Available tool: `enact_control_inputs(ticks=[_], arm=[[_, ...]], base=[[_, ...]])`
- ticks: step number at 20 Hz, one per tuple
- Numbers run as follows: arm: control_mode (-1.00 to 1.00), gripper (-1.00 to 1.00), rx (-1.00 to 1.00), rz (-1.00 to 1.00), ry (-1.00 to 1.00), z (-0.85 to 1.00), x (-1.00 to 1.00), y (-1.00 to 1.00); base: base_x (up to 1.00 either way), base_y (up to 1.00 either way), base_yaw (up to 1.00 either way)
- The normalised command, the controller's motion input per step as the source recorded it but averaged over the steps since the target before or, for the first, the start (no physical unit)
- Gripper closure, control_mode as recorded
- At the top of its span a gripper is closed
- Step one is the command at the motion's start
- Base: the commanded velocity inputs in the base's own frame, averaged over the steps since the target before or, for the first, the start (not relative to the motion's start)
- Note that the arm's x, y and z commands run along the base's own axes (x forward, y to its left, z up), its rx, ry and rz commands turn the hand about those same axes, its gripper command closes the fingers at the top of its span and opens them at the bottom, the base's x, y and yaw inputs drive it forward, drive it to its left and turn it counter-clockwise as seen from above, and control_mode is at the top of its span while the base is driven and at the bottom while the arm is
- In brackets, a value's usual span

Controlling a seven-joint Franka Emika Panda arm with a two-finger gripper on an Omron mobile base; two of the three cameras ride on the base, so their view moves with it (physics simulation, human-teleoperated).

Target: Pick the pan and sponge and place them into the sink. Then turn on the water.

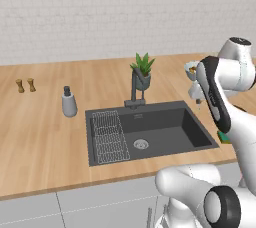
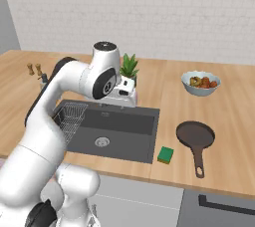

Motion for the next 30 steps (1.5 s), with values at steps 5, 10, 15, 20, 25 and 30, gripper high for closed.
enact_control_inputs(ticks=[5,10,15,20,25,30], arm=[[-1.0,-1.0,0.0,-0.03,0.06,-0.4,-0.36,-1.0],[-1.0,-1.0,-0.03,-0.06,0.05,-0.61,-0.21,-0.82],[-1.0,-1.0,-0.09,-0.1,0.06,-0.58,0.0,-0.54],[-1.0,-1.0,-0.06,-0.11,0.08,-0.48,0.03,-0.54],[-1.0,-1.0,-0.02,-0.05,0.03,-0.28,0.02,-0.12],[-1.0,-1.0,0.02,0.0,0.01,-0.06,0.29,-0.33]], base=[[0.0,0.0,0.0],[0.0,0.0,0.0],[0.0,0.0,0.0],[0.0,0.0,0.0],[0.0,0.0,0.0],[0.0,0.0,0.0]])
